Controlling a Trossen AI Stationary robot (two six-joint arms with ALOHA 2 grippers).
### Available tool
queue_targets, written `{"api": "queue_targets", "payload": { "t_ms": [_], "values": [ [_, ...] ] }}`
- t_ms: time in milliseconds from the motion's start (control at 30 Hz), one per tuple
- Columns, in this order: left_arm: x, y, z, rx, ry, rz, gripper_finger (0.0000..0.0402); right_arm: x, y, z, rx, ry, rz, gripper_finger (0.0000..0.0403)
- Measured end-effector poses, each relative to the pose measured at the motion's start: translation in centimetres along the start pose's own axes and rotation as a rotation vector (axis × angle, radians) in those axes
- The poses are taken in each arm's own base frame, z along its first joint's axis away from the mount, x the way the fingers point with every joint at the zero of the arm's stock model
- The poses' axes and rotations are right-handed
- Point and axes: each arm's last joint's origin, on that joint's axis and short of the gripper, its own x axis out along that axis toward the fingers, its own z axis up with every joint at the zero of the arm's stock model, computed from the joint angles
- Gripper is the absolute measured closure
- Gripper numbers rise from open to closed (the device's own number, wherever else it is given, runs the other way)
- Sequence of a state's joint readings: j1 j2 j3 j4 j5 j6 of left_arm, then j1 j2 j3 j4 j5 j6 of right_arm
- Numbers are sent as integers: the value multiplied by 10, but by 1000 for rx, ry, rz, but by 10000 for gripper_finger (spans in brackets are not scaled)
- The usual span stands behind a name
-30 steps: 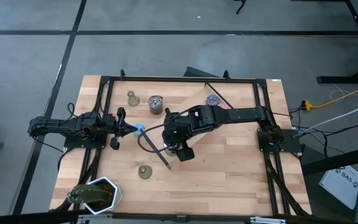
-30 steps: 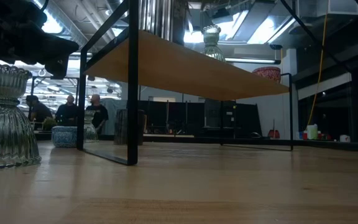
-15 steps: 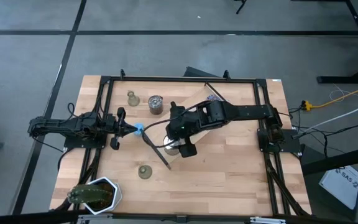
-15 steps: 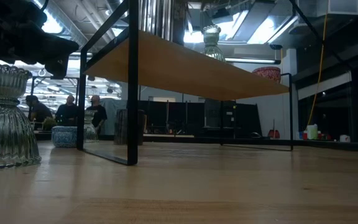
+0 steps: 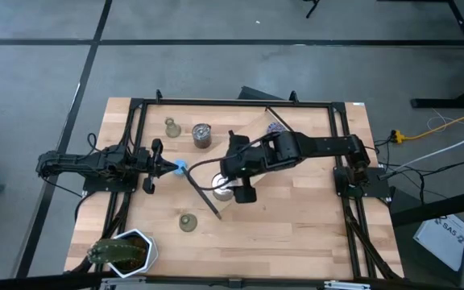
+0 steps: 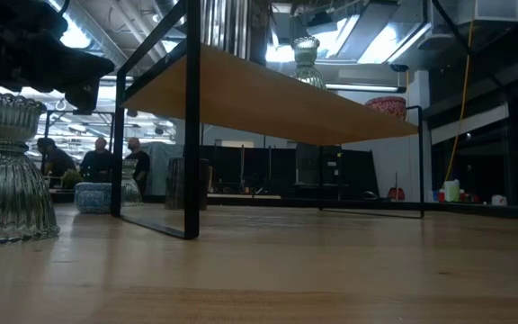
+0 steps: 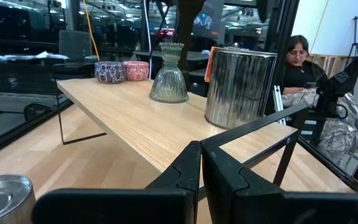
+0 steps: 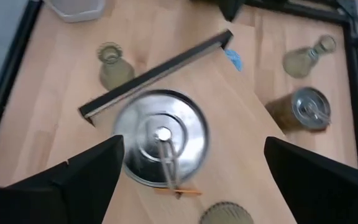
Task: Pick & Place candle stick holders
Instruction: Put the silver scented candle on the shelf aligned with the other silver scented candle
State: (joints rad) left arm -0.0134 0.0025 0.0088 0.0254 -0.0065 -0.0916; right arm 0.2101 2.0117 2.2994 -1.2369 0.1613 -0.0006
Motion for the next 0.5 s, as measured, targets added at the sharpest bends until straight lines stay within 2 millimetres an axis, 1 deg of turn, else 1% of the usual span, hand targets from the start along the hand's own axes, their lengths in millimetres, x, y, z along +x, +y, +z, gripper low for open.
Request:
{"api": "queue_targets", "payload": {
  "t_ms": [200, 500],
  "values": [
    [0, 0, 0, 0, 0, 0, 389, -2, -2, -1, 63, 1, -33, 34],
    [0, 0, 0, 0, 0, 0, 389, -36, -6, -1, 87, -81, -41, 75]
  ]
}}
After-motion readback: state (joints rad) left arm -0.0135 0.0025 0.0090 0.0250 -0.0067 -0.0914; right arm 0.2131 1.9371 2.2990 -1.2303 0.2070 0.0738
